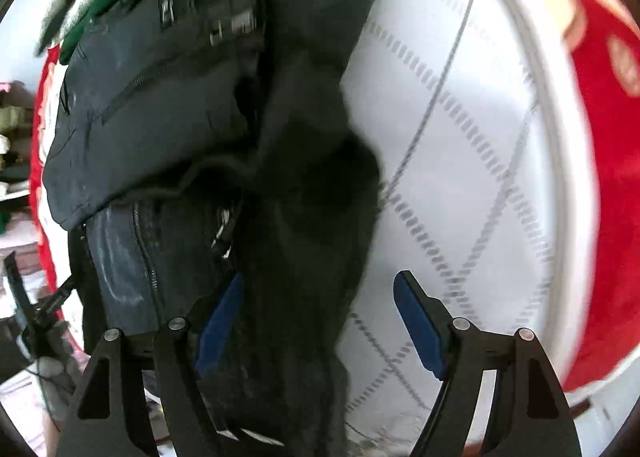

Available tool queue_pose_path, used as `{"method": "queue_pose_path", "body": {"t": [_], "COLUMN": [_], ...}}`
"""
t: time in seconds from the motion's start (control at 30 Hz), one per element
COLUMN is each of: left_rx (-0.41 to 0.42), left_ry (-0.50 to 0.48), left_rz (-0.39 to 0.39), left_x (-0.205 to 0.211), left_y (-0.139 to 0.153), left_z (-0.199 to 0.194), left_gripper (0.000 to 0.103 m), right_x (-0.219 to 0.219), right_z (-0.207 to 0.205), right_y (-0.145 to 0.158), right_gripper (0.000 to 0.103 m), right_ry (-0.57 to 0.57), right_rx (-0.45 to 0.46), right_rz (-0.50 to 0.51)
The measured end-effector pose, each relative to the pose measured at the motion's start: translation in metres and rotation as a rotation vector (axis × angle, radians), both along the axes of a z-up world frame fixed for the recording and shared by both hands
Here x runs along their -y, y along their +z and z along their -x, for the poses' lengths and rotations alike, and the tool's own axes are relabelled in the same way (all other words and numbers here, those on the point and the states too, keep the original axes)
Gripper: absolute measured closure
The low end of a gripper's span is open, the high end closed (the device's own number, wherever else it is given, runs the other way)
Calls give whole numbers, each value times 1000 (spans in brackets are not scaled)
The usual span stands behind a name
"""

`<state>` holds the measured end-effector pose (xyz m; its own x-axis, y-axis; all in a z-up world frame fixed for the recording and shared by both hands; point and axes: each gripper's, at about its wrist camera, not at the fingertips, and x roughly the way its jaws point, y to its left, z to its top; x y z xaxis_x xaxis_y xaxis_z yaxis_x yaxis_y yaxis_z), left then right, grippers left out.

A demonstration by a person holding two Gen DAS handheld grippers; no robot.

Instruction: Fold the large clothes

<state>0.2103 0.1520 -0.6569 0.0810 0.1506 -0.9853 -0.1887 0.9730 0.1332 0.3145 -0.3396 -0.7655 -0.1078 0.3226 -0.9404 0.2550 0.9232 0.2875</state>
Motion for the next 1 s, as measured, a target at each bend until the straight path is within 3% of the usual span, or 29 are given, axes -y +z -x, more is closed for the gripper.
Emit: {"method": "queue_pose_path", "body": {"t": [0.03,0.07,0.1,0.13,0.17,0.27,0.37,0.43,0.57,0.63,0.67,0.7,0.73,0.77,0.8,0.93,0.97,1.0], "left_rx": [3,24,55,70,73,63,54,52,38,50,71,95,117,131,136,136,124,109], "left_ry": [-18,-32,-48,-70,-91,-121,-90,-86,-74,-67,-59,-54,-54,-56,-54,-61,-75,-95], "left_rz": [28,50,78,96,104,65,78,62,37,2,-12,-36,-72,-118,-151,-297,-344,-383], "left_x": [2,4,7,11,16,23,14,13,22,30,37,43,51,64,77,144,170,202], "left_y": [-4,-5,-3,0,2,3,1,3,11,20,28,36,44,52,58,77,80,80], "left_z": [-3,-4,-4,-4,-2,10,28,37,43,44,45,45,45,44,45,50,51,56], "left_gripper": [6,21,47,61,86,88,87,82,77,39,6,1,1,1,1,1,1,1], "right_x": [-2,-4,-5,-5,-7,-15,-24,-14,4,-4,-7,-9,-4,0,7,38,49,62], "right_z": [1,2,1,1,-1,-6,-10,-7,-2,-8,-11,-13,-15,-16,-17,-22,-23,-23], "right_y": [-5,-6,-6,-4,-2,7,24,25,-4,-1,3,10,19,26,32,43,45,46], "right_gripper": [27,32,48,63,93,97,99,99,99,93,84,72,63,48,43,43,36,20], "right_ry": [-4,-10,-18,-30,-49,-75,-53,-40,-68,12,50,70,78,80,85,105,110,110], "right_rx": [0,14,26,33,39,40,63,51,-65,-66,-67,-53,-24,-9,7,45,51,51], "right_rz": [13,37,45,39,6,-52,-81,7,84,106,119,124,120,121,111,60,53,31]}}
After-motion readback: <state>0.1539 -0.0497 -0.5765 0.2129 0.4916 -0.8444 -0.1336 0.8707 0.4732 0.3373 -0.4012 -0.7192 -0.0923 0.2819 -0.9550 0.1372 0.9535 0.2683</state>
